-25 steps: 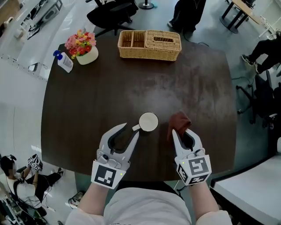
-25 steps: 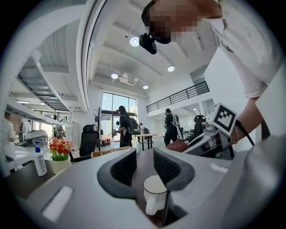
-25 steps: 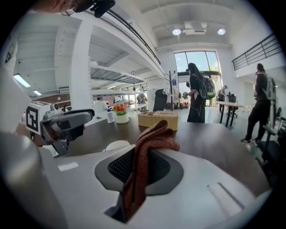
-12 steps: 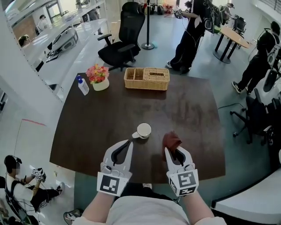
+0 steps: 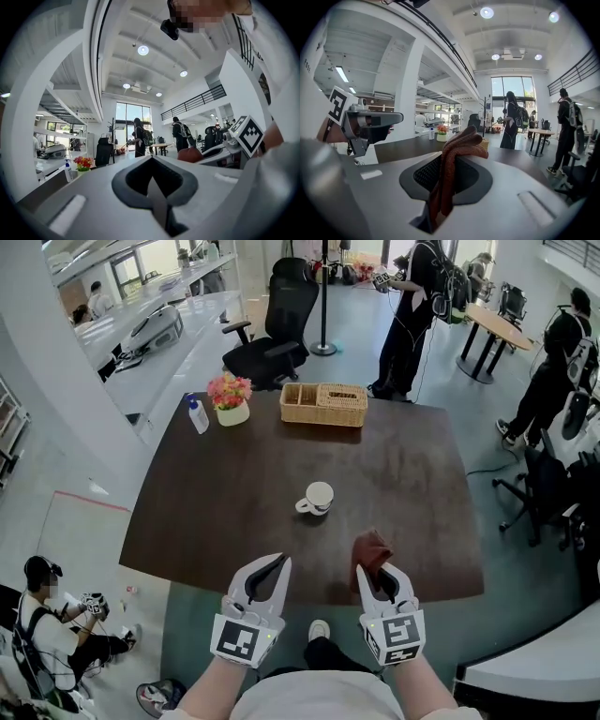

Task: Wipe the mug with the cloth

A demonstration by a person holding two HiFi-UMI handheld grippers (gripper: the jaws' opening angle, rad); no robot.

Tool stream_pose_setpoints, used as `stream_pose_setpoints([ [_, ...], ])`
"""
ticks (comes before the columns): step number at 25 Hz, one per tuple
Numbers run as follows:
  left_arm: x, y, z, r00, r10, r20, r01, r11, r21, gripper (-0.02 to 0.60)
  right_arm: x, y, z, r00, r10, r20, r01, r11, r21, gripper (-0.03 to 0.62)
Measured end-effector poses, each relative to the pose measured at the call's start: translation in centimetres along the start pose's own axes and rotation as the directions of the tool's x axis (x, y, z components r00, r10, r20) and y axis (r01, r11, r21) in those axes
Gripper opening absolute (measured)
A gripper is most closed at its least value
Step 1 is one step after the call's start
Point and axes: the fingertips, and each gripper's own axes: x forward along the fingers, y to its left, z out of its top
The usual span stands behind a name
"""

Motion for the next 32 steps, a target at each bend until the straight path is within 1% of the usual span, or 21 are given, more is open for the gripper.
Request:
stream_pose_setpoints([
  [5, -6.8, -2.4, 0.1, 1.000, -0.006, -0.021, 0.006, 1.000, 0.006, 0.000, -5.7, 3.7, 0.5, 0.998, -0.052, 0.026, 0.052, 0.998, -0.016, 0.081],
  [8, -10.9, -4.3, 1.2, 1.000, -0.015, -0.022, 0.015, 1.000, 0.002, 0.000, -9.6, 6.4, 1.1, 0.996, -0.074, 0.045, 0.075, 0.997, -0.013, 0.081],
  [13, -17.7, -7.8, 2.5, 1.000, -0.024, -0.014, 0.024, 1.000, 0.020, 0.000, -16.6, 10.8, 1.5, 0.991, -0.101, 0.082, 0.104, 0.994, -0.036, 0.081],
  [16, -21.2, -9.5, 3.5, 1.000, -0.019, -0.016, 0.020, 0.999, 0.040, 0.000, -20.6, 12.7, 1.9, 0.987, -0.127, 0.099, 0.131, 0.990, -0.045, 0.081],
  [20, -24.6, -11.0, 4.5, 1.000, 0.003, -0.011, -0.003, 0.999, 0.054, 0.000, -24.5, 14.4, 1.6, 0.986, -0.140, 0.093, 0.144, 0.989, -0.043, 0.081],
  [26, -28.3, -13.2, 6.1, 1.000, 0.020, 0.012, -0.020, 0.997, 0.070, 0.000, -28.7, 16.9, 1.1, 0.985, -0.131, 0.111, 0.136, 0.990, -0.036, 0.081],
  [32, -32.0, -17.4, 6.1, 1.000, 0.029, -0.005, -0.029, 0.997, 0.067, 0.000, -34.1, 19.0, 0.4, 0.988, -0.105, 0.110, 0.108, 0.994, -0.028, 0.080],
])
